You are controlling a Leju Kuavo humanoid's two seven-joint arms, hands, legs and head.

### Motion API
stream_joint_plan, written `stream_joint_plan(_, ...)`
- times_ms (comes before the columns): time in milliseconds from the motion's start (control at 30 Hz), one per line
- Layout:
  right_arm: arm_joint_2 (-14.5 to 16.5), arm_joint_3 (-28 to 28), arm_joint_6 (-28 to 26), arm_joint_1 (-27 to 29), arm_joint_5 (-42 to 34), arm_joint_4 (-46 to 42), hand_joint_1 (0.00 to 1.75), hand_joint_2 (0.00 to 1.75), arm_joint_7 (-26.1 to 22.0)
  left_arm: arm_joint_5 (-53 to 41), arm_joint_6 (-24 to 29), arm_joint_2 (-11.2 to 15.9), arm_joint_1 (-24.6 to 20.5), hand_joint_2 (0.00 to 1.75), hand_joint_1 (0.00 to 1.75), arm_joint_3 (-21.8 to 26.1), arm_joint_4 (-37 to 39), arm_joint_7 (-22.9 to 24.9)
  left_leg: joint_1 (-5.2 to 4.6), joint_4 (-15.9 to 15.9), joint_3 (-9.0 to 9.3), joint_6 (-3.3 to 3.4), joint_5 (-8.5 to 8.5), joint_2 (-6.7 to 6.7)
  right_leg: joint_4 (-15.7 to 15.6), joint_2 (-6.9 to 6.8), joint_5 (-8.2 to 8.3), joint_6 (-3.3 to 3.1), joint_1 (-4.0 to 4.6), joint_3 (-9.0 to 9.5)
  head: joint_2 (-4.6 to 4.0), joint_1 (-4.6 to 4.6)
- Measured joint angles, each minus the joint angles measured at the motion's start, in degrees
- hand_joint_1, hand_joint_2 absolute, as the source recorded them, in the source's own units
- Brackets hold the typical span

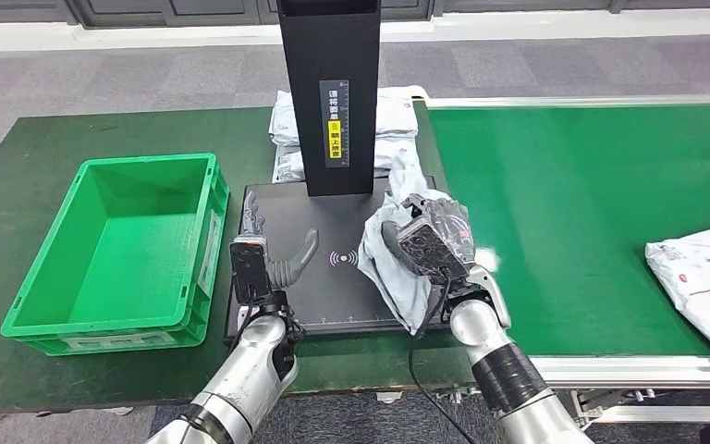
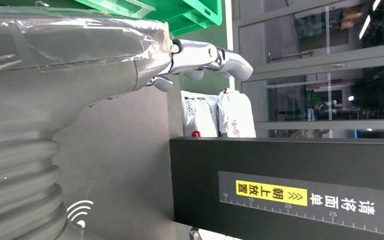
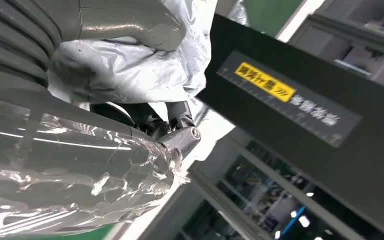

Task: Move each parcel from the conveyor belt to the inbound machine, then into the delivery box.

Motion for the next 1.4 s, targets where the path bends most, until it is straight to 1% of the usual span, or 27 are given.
stream_joint_plan(133,0.22,3.41,1.97,-1.35,-1.05,0.29,1.75,1.75,0.13,0.39,-0.73,-0.02,-0.40,1.75,0.00,-0.14,0.37,-0.02,-0.02,0.01,-0.04,0.00,0.00,0.01,0.00,0.02,0.01,0.01,-0.03,-0.05,0.00,-0.01)
stream_joint_plan(300,0.39,8.27,2.06,-1.95,-3.65,2.29,1.75,1.75,-0.35,0.94,-1.04,-0.11,-1.20,1.75,0.00,-0.97,1.07,-0.02,-0.01,0.00,-0.07,0.00,0.00,-0.09,-0.01,-0.07,-0.01,0.00,-0.01,-0.07,0.00,-0.01)
stream_joint_plan(367,0.38,9.67,3.20,-2.02,-4.94,3.59,1.75,1.75,-0.77,1.34,-1.07,-0.13,-1.41,1.75,0.00,-1.31,1.33,-0.02,-0.01,0.00,-0.07,0.00,0.00,-0.07,-0.01,-0.05,-0.01,0.00,-0.01,-0.08,0.00,-0.01)
stream_joint_plan(400,0.37,10.35,4.13,-2.14,-5.60,4.38,1.71,1.75,-0.98,1.50,-1.12,-0.13,-1.51,1.75,0.00,-1.47,1.46,-0.02,-0.01,0.00,-0.07,0.00,0.00,-0.07,-0.01,-0.04,-0.01,0.00,-0.01,-0.08,0.00,-0.01)
stream_joint_plan(500,0.33,12.60,7.97,-3.14,-7.33,7.95,0.40,1.75,-2.20,2.08,-1.50,-0.12,-1.76,1.75,0.00,-2.14,1.79,-0.03,-0.01,0.00,-0.08,0.00,0.00,-0.07,-0.01,-0.05,-0.01,0.00,-0.01,-0.08,0.00,-0.01)
stream_joint_plan(533,0.32,13.33,8.89,-3.58,-7.73,9.40,0.00,1.75,-2.85,2.39,-1.59,-0.11,-1.83,1.75,0.00,-2.41,1.84,-0.04,-0.01,0.00,-0.08,0.00,0.00,-0.08,-0.01,-0.06,-0.01,0.00,-0.01,-0.08,0.00,-0.01)
stream_joint_plan(600,0.32,14.53,9.17,-4.32,-8.27,12.14,0.00,1.75,-4.15,3.06,-1.58,-0.08,-1.97,1.75,0.00,-2.86,1.91,-0.04,-0.01,0.01,-0.09,0.00,0.00,-0.08,-0.01,-0.06,-0.01,0.00,-0.01,-0.08,0.00,0.00)
stream_joint_plan(700,0.32,15.39,8.16,-5.08,-8.93,15.18,0.00,1.75,-5.40,3.57,-1.46,0.08,-2.09,1.75,0.00,-3.04,1.99,-0.04,-0.01,0.01,-0.10,0.00,0.00,-0.08,-0.01,-0.06,0.00,0.00,-0.01,-0.08,0.00,0.00)
stream_joint_plan(1000,0.32,15.88,6.76,-6.22,-9.15,18.78,0.00,1.75,-6.06,3.63,-1.16,0.32,-2.09,1.75,0.00,-3.06,1.98,-0.04,-0.01,0.01,-0.10,0.00,0.00,-0.07,-0.01,-0.06,-0.01,0.00,-0.01,-0.09,0.00,-0.01)
stream_joint_plan(1133,0.30,15.88,2.23,-6.34,-9.40,19.15,0.00,1.75,-6.95,3.65,-0.73,0.58,-2.06,1.75,0.00,-3.06,1.94,-0.04,-0.01,0.01,-0.10,0.00,0.00,-0.07,-0.01,-0.06,-0.01,0.00,-0.01,-0.09,0.00,-0.01)
stream_joint_plan(1267,0.18,15.35,-6.97,-6.09,-9.98,18.97,0.00,1.75,-10.25,2.79,-1.63,0.69,-2.06,1.75,0.00,-3.25,2.34,0.05,-0.01,0.01,-0.09,0.00,0.00,-0.08,-0.01,-0.06,-0.01,0.00,-0.01,-0.11,0.00,-0.01)
stream_joint_plan(1400,-0.43,13.12,-14.68,-5.23,-9.62,17.62,0.00,0.00,-10.44,0.15,-3.44,0.72,-2.07,1.75,0.00,-4.59,3.61,1.48,-0.02,0.02,-0.10,0.00,0.00,-0.07,-0.01,-0.05,-0.01,0.00,-0.02,-0.12,0.00,-0.01)
